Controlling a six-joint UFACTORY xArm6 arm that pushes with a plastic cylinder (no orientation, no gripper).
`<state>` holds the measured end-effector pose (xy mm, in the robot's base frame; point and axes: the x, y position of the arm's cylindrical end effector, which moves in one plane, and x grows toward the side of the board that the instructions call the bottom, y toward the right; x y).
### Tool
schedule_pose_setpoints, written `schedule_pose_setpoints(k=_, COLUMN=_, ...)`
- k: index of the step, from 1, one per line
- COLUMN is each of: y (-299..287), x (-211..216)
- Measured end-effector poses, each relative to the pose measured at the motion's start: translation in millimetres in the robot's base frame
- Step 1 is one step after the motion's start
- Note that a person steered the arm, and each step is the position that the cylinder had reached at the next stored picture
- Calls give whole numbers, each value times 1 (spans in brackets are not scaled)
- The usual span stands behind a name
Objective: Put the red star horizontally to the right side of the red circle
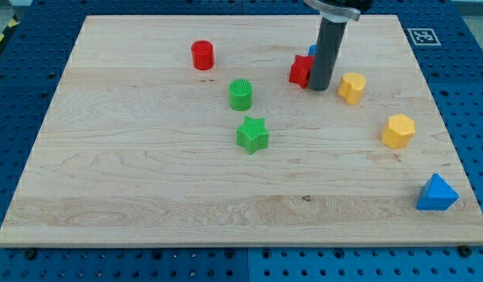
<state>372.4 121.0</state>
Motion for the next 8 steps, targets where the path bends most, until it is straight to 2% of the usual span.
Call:
schedule_pose_setpoints(k=3, y=-5, x=-17)
schedule_pose_setpoints(k=8, y=-48, x=-30)
